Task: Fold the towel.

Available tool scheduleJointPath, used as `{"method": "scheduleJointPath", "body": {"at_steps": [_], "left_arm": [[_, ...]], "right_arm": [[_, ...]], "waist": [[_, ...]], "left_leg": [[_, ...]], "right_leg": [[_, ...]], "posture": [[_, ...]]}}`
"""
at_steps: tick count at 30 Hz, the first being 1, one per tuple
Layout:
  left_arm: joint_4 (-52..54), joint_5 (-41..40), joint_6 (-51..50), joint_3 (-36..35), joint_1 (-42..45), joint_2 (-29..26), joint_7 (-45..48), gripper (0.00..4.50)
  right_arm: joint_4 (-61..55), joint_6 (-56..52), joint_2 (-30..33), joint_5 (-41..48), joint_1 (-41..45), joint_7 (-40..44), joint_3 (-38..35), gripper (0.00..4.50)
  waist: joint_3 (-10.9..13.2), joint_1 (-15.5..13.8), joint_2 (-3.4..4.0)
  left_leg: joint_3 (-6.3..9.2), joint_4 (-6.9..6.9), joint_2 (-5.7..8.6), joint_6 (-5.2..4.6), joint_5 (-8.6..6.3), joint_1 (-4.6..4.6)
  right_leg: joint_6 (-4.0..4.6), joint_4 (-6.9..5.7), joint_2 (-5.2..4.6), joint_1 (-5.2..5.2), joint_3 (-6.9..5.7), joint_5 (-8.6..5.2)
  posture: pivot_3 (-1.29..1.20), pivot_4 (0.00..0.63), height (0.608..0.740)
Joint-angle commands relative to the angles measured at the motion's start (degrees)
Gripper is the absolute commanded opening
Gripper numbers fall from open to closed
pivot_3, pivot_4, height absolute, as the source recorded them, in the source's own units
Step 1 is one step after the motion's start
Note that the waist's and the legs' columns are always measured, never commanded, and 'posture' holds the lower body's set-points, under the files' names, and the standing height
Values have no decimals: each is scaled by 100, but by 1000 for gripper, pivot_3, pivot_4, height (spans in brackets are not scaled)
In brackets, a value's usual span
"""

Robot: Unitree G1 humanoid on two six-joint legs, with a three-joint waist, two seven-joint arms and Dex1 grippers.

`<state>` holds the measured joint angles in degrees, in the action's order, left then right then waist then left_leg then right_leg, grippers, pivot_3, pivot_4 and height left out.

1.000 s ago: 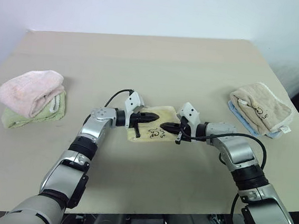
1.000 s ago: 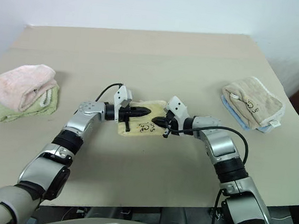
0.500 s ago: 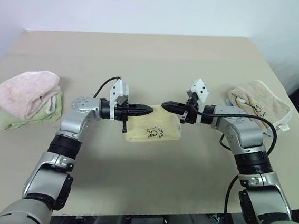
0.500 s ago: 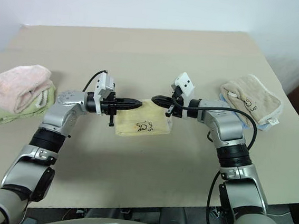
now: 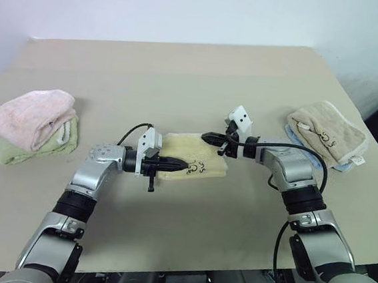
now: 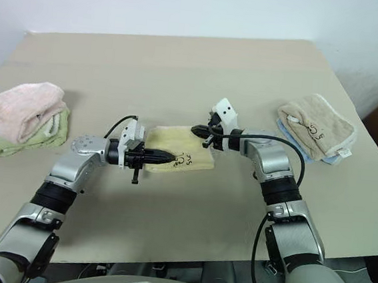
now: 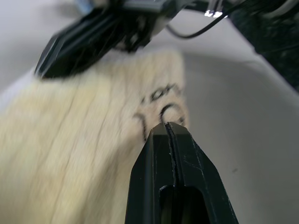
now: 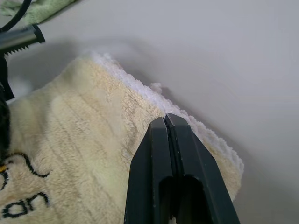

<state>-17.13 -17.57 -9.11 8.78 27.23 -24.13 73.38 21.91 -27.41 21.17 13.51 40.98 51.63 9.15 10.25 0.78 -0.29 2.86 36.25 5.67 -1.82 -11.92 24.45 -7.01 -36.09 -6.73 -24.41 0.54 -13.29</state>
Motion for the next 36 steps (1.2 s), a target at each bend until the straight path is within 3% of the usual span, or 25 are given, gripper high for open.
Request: {"method": "scheduleJointPath", "body": {"at_steps": [1, 12, 18, 26, 29, 36], "left_arm": [[-15, 89, 206, 83, -46, 13, 47, 19], [-84, 172, 429, 73, 2, 105, -153, 19], [461, -399, -122, -452, 229, 93, -437, 19], [985, -708, -288, -1010, -59, -576, -368, 19], [847, -456, 194, -1106, -330, -904, -322, 0], [418, -376, 855, -1317, -804, -1305, -171, 2304]], "right_arm": [[21, 135, -71, -126, 134, -7, 48, 0], [-304, -45, -89, -70, 49, 18, -55, 0], [-1662, -880, 194, 771, -176, 360, -487, 0], [-2798, -1862, 943, 1558, -657, 442, -1016, 0], [-3130, -2205, 1320, 1819, -1010, 512, -1161, 500], [-3094, -2546, 1789, 1942, -1467, 359, -1282, 2868]], "waist": [[0, 1, 0], [-1, 2, 2], [-1, -10, 1], [-1, 3, 1], [0, -12, 1], [0, -18, 1]], "left_leg": [[0, -1, 0, 0, 0, 0], [0, 0, 0, 9, -5, -4], [4, 0, 0, 6, -3, 1], [6, -5, -1, 8, -6, 0], [6, -6, -3, 7, -5, 1], [5, -5, -7, 9, -7, 2]], "right_leg": [[0, 0, 0, 0, 0, 0], [0, 0, 0, 0, 0, 0], [0, 0, 0, 0, -1, 0], [0, 5, -3, 2, -1, 0], [2, 6, -5, 1, -1, -1], [19, 34, -9, 3, 1, -11]], "posture": [[0, 150, 728], [0, 150, 728], [0, 150, 728], [0, 150, 728], [0, 150, 728], [0, 150, 728]]}}
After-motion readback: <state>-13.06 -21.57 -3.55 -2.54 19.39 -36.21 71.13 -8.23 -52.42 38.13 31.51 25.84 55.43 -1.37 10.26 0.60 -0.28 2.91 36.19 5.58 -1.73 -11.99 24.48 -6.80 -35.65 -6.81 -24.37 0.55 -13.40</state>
